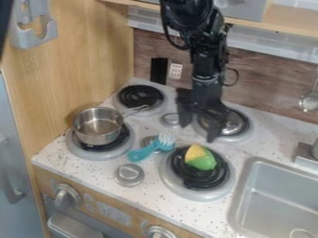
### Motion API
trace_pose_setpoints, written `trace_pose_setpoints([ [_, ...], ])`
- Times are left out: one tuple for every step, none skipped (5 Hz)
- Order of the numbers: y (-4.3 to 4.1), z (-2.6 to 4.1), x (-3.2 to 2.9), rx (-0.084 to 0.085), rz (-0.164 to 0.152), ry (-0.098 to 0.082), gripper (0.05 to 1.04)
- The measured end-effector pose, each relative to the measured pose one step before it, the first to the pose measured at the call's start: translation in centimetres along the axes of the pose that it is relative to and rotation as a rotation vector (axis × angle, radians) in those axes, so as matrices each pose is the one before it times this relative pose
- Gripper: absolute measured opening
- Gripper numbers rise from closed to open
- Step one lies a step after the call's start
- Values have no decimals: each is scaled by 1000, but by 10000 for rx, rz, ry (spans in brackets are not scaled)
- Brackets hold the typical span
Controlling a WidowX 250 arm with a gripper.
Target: The mango with a bite was taken from the right side of the burner and placed inside the pot
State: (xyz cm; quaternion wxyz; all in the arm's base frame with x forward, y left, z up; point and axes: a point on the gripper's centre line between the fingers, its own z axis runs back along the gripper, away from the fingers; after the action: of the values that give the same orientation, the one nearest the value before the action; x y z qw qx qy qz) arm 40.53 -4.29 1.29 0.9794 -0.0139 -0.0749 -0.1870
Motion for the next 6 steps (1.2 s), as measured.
trace_pose_setpoints([
  [-548, -1518, 749, -676, -1761, -86, 1003],
  [463, -1544, -165, -728, -1223, 223, 999],
  [622, -1239, -266, -977, -1147, -359, 999],
  [450, -1214, -227, -363, -704, 227, 999],
  [145, -252, -545, -54, 98, 460, 999],
  [-8, -50, -400, 101, 218, 375, 961],
])
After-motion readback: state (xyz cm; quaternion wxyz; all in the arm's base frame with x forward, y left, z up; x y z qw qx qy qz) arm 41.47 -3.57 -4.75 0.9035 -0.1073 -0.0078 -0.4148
